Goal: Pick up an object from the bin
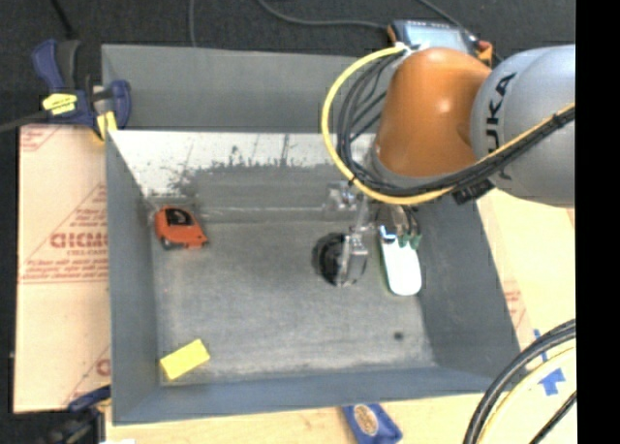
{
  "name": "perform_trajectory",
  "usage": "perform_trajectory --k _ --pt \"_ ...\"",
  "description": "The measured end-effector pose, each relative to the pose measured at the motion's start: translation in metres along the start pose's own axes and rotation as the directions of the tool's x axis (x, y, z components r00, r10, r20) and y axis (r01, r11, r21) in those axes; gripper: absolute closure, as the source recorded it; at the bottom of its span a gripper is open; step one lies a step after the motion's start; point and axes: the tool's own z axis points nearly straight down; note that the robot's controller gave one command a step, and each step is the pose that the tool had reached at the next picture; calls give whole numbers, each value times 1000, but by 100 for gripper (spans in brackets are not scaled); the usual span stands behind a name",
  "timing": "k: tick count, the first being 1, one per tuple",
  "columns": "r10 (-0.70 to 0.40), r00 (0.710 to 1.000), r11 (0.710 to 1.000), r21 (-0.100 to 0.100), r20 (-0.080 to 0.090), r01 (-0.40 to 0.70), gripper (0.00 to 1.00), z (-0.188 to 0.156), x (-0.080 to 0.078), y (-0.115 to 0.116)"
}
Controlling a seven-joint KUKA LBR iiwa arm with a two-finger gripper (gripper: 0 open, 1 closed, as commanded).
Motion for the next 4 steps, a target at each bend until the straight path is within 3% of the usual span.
perform_trajectory --k 1,2,3,4 --pt "0 1000 1000 0 8 0 0 -4 -1 0" --pt "27 999 1000 -1 17 -27 0 43 -23 -12" --pt "67 998 998 -2 1 -67 0 76 -21 -17" --pt "195 981 981 -2 8 -195 100 82 -60 -23"
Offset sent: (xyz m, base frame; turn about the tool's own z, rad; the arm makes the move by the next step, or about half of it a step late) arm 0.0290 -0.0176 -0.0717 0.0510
